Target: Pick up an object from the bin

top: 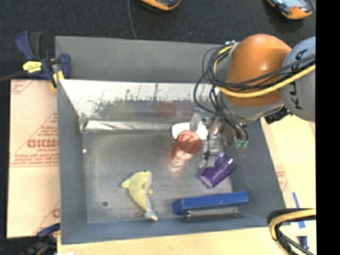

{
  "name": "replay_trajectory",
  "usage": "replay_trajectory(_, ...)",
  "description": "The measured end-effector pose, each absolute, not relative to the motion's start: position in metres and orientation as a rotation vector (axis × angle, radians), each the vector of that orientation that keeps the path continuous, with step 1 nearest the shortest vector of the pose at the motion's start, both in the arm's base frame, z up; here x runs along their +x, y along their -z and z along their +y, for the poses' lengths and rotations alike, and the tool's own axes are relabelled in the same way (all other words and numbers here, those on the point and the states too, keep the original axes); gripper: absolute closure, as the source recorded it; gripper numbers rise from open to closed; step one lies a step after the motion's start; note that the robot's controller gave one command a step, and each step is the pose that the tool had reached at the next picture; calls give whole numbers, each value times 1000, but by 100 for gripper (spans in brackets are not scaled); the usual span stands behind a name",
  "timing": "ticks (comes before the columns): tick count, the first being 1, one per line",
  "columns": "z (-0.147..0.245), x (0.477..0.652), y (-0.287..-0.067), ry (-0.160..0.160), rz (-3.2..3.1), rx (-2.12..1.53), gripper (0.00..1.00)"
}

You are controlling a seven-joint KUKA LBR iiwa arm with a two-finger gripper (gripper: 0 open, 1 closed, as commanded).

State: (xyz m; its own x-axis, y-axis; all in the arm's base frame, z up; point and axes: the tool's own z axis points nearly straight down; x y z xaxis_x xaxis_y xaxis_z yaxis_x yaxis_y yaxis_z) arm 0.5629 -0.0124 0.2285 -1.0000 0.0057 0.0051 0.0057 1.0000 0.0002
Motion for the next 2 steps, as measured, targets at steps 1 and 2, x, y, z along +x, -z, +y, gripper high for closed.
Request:
replay_trajectory(1,-13,564,-233,0,-3143,-9,0)
replay_trajectory(2,-48,576,-160,-3,-3151,37,0)
